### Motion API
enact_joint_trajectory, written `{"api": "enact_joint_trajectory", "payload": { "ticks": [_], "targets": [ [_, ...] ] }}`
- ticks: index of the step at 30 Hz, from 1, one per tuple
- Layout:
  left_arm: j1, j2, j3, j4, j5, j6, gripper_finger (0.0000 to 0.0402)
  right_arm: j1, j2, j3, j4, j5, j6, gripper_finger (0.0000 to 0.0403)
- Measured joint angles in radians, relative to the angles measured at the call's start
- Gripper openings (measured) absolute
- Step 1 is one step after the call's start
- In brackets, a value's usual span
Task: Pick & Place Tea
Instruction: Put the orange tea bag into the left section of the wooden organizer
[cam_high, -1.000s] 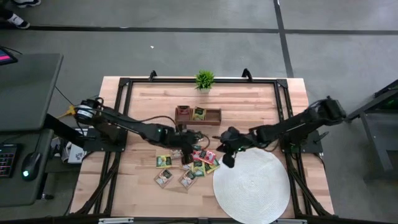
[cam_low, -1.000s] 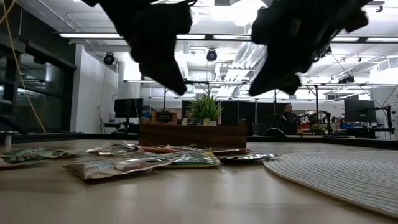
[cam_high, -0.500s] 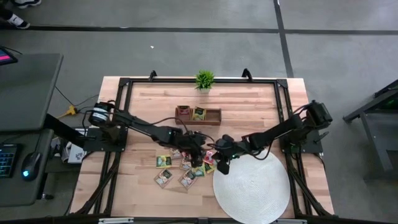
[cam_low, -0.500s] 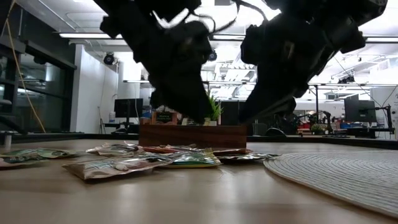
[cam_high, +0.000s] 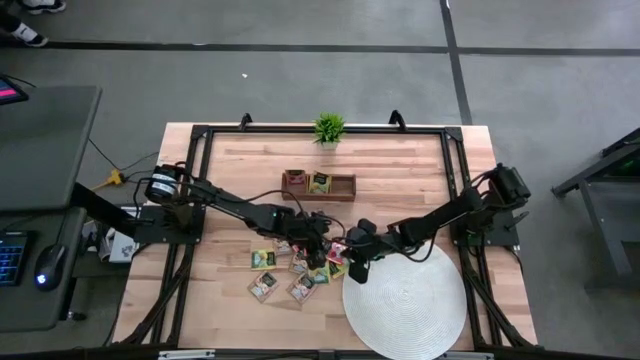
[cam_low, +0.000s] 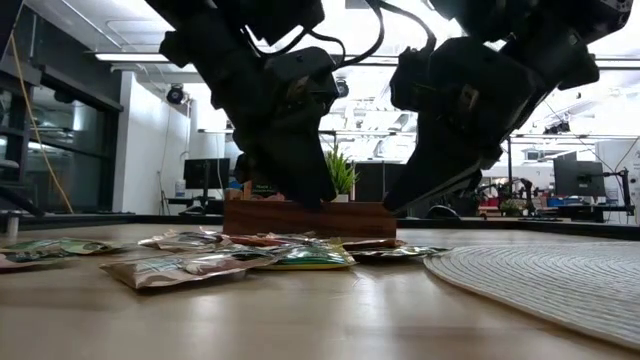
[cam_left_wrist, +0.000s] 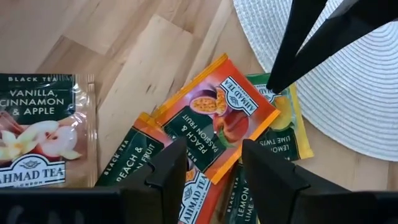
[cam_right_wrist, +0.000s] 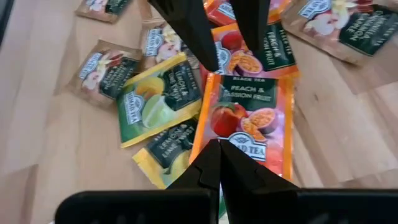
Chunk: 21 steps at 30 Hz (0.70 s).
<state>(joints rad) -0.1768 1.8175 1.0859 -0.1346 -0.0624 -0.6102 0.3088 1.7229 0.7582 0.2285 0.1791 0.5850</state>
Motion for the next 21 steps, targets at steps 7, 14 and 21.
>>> {"api": "enact_joint_trajectory", "payload": {
  "ticks": [7,14,21],
  "targets": [
    [0.000,0.000,0.000,-0.016,0.000,0.001,0.0153,0.000,0.000,0.000,-0.004,0.026,-0.017,0.0000],
    [0.000,0.000,0.000,-0.057,-0.008,0.002,0.0153,0.000,0.017,-0.004,0.000,0.028,-0.019,0.0000],
    [0.000,0.000,0.000,-0.065,-0.003,0.001,0.0153,0.001,0.075,-0.004,0.047,0.012,0.000,0.0000]
  ]
}}
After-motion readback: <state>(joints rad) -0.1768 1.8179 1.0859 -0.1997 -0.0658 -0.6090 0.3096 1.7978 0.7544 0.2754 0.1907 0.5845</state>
